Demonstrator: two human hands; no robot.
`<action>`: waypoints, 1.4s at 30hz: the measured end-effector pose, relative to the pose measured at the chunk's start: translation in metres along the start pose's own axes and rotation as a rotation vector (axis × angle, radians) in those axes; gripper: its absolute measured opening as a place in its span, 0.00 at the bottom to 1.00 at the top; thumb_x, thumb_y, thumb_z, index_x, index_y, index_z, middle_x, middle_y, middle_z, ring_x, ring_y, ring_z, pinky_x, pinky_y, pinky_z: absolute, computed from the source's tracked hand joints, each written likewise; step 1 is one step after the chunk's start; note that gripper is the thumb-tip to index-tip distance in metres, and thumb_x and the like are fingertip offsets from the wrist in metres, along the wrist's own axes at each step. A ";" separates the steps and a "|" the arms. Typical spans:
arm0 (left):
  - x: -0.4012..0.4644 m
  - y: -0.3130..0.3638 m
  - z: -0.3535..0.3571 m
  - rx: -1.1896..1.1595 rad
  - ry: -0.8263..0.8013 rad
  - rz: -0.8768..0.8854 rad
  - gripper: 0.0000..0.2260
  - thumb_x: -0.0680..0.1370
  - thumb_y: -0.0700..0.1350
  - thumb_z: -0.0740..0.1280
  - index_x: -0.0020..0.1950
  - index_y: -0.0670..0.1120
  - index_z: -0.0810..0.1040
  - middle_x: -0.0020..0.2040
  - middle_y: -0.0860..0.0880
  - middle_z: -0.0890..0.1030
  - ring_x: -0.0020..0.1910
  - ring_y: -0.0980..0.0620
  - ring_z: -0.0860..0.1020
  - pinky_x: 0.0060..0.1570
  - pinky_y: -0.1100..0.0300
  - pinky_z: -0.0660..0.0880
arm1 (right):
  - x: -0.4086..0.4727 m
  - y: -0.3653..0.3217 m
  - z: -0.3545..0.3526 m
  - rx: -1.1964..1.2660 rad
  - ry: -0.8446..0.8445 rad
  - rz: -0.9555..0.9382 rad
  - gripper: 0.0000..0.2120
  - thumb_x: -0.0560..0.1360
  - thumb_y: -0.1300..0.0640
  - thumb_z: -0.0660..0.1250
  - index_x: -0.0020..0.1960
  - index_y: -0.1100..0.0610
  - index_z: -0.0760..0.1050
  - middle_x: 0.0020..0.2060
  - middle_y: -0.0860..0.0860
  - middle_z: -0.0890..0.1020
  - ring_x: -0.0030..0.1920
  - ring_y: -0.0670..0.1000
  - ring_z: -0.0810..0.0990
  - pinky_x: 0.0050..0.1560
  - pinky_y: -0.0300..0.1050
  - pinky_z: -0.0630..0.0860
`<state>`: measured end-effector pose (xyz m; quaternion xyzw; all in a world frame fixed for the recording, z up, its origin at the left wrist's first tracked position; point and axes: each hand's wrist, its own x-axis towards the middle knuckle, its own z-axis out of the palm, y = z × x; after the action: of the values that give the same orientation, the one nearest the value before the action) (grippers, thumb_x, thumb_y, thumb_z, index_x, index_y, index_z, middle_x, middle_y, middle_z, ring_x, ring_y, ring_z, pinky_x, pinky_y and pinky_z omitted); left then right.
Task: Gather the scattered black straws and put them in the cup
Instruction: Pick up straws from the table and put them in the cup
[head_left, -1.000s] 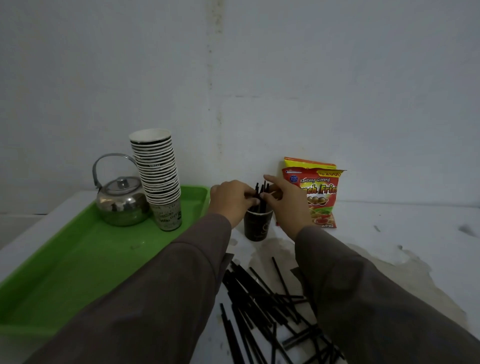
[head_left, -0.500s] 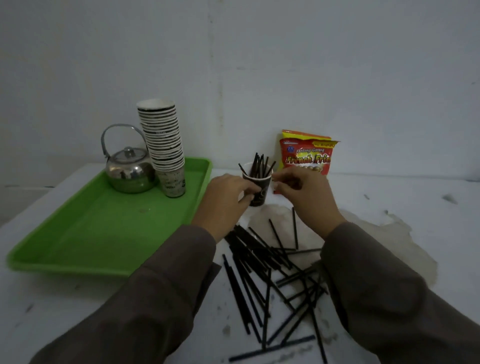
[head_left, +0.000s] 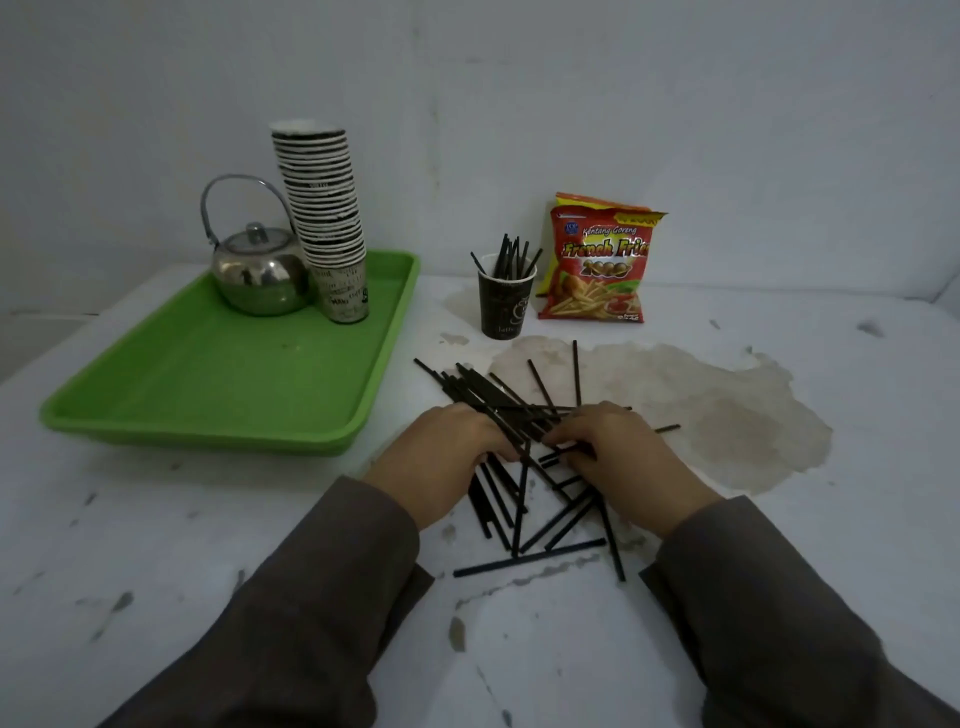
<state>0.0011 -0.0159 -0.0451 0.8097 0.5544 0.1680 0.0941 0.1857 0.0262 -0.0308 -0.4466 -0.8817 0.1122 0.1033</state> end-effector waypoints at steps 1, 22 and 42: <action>-0.001 -0.002 0.001 0.009 -0.023 0.002 0.19 0.73 0.30 0.61 0.57 0.49 0.79 0.57 0.50 0.81 0.56 0.50 0.75 0.57 0.56 0.70 | -0.001 0.001 0.002 -0.033 -0.004 -0.017 0.15 0.75 0.61 0.63 0.61 0.51 0.75 0.59 0.51 0.78 0.59 0.50 0.72 0.55 0.34 0.62; 0.004 0.006 0.003 0.014 -0.149 0.021 0.07 0.73 0.40 0.66 0.50 0.45 0.80 0.53 0.47 0.80 0.54 0.51 0.74 0.55 0.57 0.69 | -0.011 0.002 0.014 -0.092 0.028 -0.185 0.12 0.76 0.60 0.62 0.57 0.53 0.79 0.54 0.51 0.81 0.55 0.52 0.73 0.56 0.42 0.66; 0.005 0.006 0.008 0.061 -0.093 0.136 0.09 0.74 0.43 0.67 0.53 0.46 0.80 0.53 0.49 0.82 0.55 0.52 0.74 0.56 0.61 0.65 | -0.021 -0.011 -0.001 0.127 0.443 -0.201 0.05 0.69 0.67 0.70 0.46 0.63 0.80 0.40 0.57 0.82 0.43 0.56 0.79 0.44 0.43 0.72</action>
<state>0.0109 -0.0130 -0.0499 0.8550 0.4978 0.1191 0.0835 0.1897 0.0029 -0.0288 -0.3629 -0.8687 0.0560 0.3324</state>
